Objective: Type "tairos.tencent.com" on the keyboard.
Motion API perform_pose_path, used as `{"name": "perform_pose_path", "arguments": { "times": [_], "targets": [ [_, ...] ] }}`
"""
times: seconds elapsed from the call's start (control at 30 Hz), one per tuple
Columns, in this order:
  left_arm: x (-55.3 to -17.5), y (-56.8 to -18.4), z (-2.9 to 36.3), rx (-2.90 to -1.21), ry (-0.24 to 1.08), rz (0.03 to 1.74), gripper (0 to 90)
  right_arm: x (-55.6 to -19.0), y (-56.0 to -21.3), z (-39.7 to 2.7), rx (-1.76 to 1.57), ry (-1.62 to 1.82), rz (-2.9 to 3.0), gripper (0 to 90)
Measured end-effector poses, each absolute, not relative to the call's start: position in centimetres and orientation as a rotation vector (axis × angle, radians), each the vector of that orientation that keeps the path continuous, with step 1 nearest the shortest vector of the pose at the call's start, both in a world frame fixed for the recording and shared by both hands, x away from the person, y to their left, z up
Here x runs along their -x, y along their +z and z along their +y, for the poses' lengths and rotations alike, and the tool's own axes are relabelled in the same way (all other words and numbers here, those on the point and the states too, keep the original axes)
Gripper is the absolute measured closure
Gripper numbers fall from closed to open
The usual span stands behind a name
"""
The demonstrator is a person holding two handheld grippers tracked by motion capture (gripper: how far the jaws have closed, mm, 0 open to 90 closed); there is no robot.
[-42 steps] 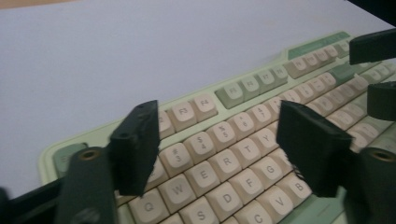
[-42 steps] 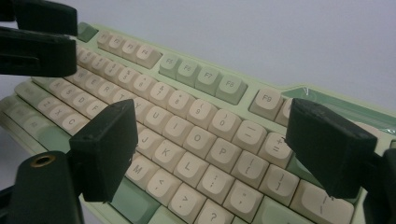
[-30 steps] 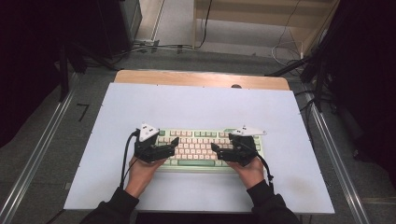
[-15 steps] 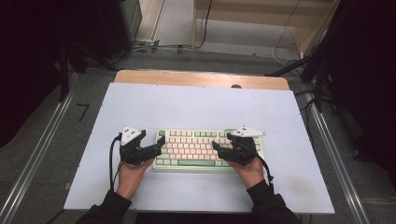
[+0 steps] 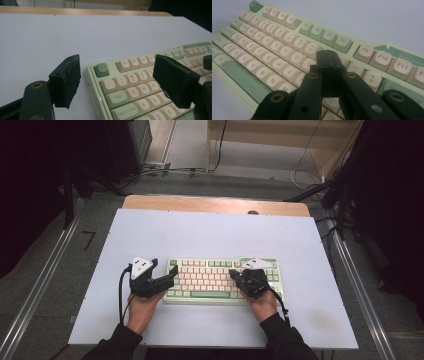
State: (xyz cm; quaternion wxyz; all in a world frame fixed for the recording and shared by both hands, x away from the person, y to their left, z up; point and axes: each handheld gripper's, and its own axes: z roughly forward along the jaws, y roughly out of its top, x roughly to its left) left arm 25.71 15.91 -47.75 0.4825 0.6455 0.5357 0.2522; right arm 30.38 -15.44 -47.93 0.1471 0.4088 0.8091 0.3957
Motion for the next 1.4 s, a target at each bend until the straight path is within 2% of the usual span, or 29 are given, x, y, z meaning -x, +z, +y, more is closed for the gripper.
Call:
{"name": "perform_pose_path", "arguments": {
  "times": [0.67,1.13,1.4],
  "targets": [
    [-25.6,-47.7,15.9,-1.575,0.614,1.303,23.8,-28.4,-49.9,-14.1,-1.251,1.223,2.114,87.4],
    [-25.6,-47.7,15.9,-1.58,0.609,1.299,24.1,-29.0,-50.2,-14.1,-1.292,1.166,2.147,87.4],
    [-25.7,-47.8,15.9,-1.588,0.602,1.302,24.1,-28.6,-48.3,-15.1,-1.279,1.284,2.074,86.5]
  ]
}}
